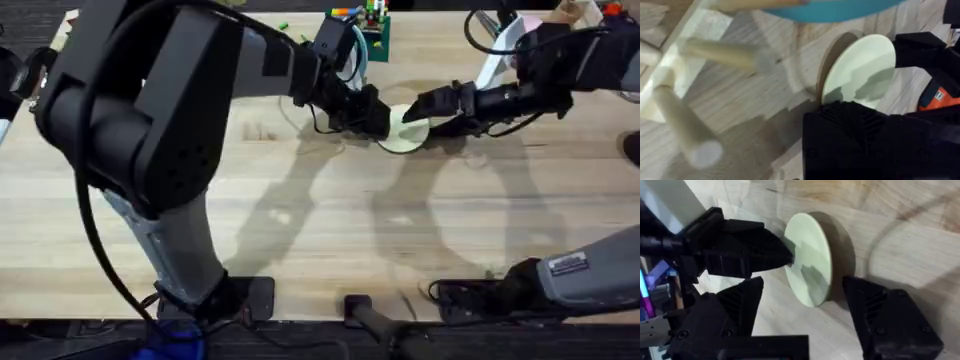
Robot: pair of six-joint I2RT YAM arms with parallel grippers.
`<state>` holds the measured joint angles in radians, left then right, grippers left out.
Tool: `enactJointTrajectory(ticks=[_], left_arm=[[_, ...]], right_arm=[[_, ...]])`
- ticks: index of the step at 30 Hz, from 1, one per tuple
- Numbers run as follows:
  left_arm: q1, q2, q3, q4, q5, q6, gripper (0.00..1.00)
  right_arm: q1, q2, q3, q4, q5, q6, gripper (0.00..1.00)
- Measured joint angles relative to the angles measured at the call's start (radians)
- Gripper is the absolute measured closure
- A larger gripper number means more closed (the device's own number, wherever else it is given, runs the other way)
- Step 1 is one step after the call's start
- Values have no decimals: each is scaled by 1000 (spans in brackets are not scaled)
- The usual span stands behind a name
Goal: Pick up the plates from the table one by one and place each into a slot on the dish rack.
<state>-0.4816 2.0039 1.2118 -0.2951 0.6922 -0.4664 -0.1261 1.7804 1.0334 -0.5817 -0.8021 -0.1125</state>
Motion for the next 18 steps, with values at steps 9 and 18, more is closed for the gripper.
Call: enactJointTrajectory(ticks=[9, 18], left_arm=[[0, 0, 0, -1, 0, 0, 963], [6, 0, 0, -4, 14, 0, 962]], right_arm=[[46, 15, 0, 13, -6, -4, 317], [36, 15, 0, 9, -10, -8, 965]])
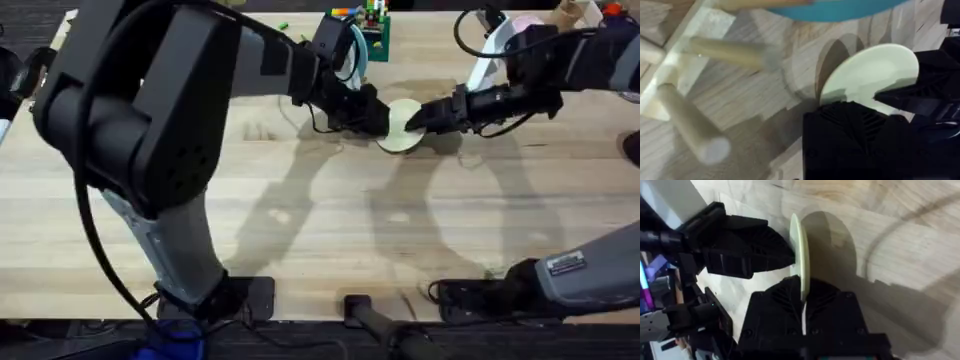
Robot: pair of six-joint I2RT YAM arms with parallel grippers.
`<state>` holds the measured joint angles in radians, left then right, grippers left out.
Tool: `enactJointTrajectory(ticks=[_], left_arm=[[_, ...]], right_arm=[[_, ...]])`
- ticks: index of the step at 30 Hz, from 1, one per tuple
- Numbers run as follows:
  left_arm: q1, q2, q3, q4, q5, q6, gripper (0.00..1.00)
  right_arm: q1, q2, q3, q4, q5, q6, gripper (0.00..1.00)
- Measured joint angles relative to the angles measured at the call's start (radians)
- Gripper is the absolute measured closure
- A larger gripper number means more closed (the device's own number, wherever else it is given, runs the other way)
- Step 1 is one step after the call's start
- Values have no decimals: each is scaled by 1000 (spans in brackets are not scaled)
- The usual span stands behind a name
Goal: Pick up the plates from the table one by one and place each into a slot on the dish rack.
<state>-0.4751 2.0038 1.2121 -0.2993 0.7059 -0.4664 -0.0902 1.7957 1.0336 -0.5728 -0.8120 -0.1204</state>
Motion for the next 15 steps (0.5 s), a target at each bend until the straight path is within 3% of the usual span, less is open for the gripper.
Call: enactJointTrajectory(ticks=[12, 15], left_arm=[[-1, -2, 0, 0, -2, 0, 962], [-7, -22, 0, -16, -31, 0, 962]], right_arm=[[-6, -1, 0, -3, -3, -4, 972], [-9, -17, 0, -9, 3, -7, 970]])
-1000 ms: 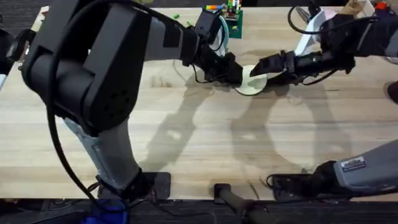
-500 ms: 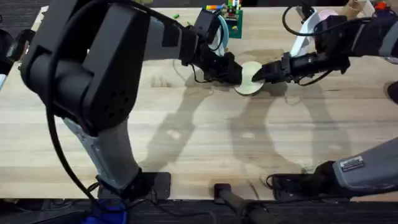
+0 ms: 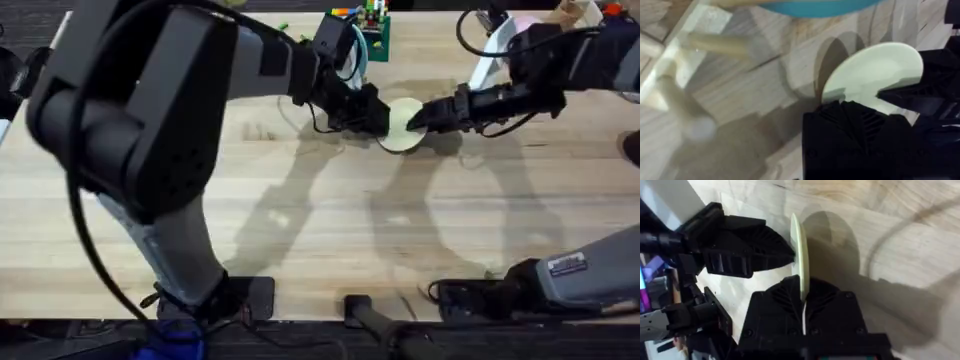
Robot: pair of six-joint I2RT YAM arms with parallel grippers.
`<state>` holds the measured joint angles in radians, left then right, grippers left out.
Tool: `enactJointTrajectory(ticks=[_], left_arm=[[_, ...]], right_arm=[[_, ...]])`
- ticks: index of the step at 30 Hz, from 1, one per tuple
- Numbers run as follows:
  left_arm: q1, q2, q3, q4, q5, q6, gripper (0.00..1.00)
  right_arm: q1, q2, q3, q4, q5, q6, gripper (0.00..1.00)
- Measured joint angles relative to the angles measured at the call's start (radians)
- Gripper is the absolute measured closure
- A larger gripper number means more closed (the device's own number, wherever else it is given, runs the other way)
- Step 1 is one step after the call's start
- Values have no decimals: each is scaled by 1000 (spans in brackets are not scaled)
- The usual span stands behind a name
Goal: Pick up the plates from the table one by one and place each into a slot on the dish rack.
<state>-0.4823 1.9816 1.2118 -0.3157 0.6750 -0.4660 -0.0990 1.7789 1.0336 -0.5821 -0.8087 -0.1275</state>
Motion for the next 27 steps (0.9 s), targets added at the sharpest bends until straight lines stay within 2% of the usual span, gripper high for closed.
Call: enactJointTrajectory(ticks=[8, 14, 21, 27], left_arm=[[-4, -171, 0, -88, -72, 23, 962], [-4, -308, 0, -211, -135, 42, 963], [-4, -456, 0, -369, -277, 67, 963], [-4, -593, 0, -522, -446, 61, 963]], right_arm=[[-2, -164, 17, -164, 108, -11, 970], [-2, -286, 70, -273, 189, -22, 970], [-2, -370, 203, -419, 263, -70, 970], [26, -376, 349, -491, 344, -118, 970]])
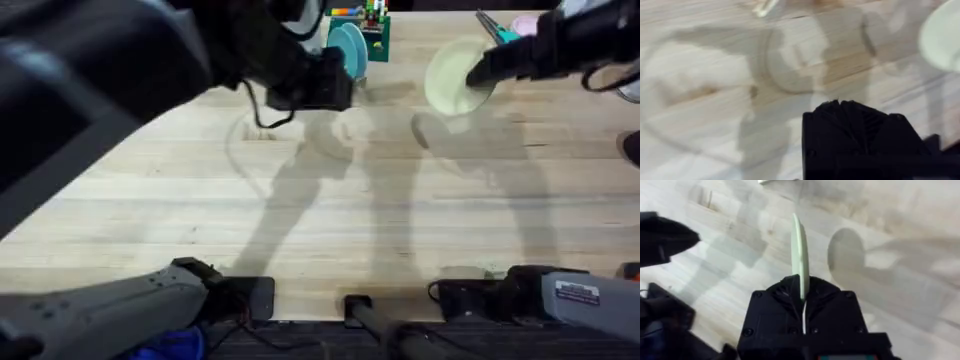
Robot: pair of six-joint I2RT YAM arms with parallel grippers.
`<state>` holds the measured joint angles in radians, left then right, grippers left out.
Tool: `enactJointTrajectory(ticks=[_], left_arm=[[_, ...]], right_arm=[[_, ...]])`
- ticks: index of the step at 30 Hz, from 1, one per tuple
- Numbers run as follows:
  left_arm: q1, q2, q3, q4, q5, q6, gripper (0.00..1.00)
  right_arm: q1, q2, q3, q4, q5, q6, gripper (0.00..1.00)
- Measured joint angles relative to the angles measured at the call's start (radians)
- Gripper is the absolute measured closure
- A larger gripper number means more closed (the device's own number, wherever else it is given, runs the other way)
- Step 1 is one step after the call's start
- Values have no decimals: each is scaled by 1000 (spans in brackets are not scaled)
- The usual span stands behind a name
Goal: Pick up the plates from the table one by one and place each into a slot on the dish rack.
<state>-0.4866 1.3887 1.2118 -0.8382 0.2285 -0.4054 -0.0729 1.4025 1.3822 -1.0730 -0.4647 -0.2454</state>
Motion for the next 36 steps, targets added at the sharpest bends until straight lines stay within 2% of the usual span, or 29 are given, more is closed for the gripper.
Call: enactJointTrajectory(ticks=[6, 8, 10, 14, 15, 22, 27, 36], left_arm=[[0, -115, 0, -149, -191, -63, 955], [0, -141, 0, -180, -237, -78, 886], [0, -162, 0, -204, -277, -88, 654], [0, -186, 0, -223, -319, -103, 56], [0, -187, 0, -225, -326, -106, 20], [0, -186, 0, -243, -339, -104, 8], [0, -190, 0, -244, -338, -61, 7], [0, -281, 0, -244, -338, 3, 8]], right_arm=[[88, 0, 90, -2, 110, -48, 971], [119, 0, 105, -2, 143, -62, 971], [151, 0, 116, 0, 169, -77, 971], [203, 0, 126, 28, 207, -99, 971], [216, 0, 127, 38, 217, -104, 971], [293, 0, 128, 132, 251, -126, 971], [335, 7, 137, 175, 257, -130, 971], [399, 138, 256, 200, 260, -130, 971]])
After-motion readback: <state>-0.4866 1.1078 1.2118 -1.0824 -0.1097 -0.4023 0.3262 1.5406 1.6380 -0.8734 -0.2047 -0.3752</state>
